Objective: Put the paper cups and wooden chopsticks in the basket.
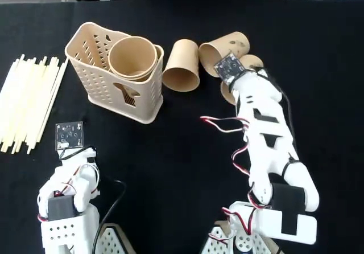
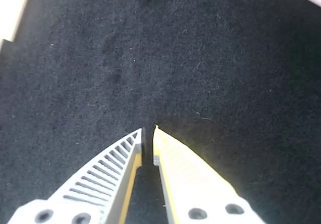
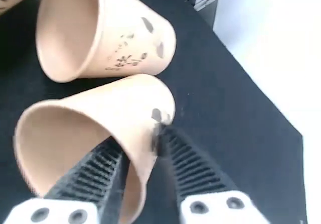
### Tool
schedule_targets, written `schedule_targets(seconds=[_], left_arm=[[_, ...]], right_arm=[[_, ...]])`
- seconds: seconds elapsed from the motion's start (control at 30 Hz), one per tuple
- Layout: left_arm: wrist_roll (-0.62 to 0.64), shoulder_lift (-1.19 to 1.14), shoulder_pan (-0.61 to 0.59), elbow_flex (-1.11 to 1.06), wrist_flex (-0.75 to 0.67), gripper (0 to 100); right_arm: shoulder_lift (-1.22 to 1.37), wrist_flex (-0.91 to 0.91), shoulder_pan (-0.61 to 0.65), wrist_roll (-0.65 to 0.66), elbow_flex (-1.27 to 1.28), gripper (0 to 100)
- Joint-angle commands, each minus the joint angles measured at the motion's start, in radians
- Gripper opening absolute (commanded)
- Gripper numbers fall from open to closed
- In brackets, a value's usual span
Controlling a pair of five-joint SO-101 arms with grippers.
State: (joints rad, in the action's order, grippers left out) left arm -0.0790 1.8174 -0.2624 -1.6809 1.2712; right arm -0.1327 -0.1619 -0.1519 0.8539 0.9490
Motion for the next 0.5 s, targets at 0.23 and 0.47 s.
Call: schedule_targets(seconds=[0.23,0.47], left_arm=[[-0.002,0.002,0.001,-0.019,0.000,5],[-0.002,0.002,0.001,-0.019,0.000,5]], right_arm=[[-0.297,0.600,-0.080,-0.221,-0.191,1.4],[-0.364,1.257,-0.051,-0.315,-0.616,1.2]])
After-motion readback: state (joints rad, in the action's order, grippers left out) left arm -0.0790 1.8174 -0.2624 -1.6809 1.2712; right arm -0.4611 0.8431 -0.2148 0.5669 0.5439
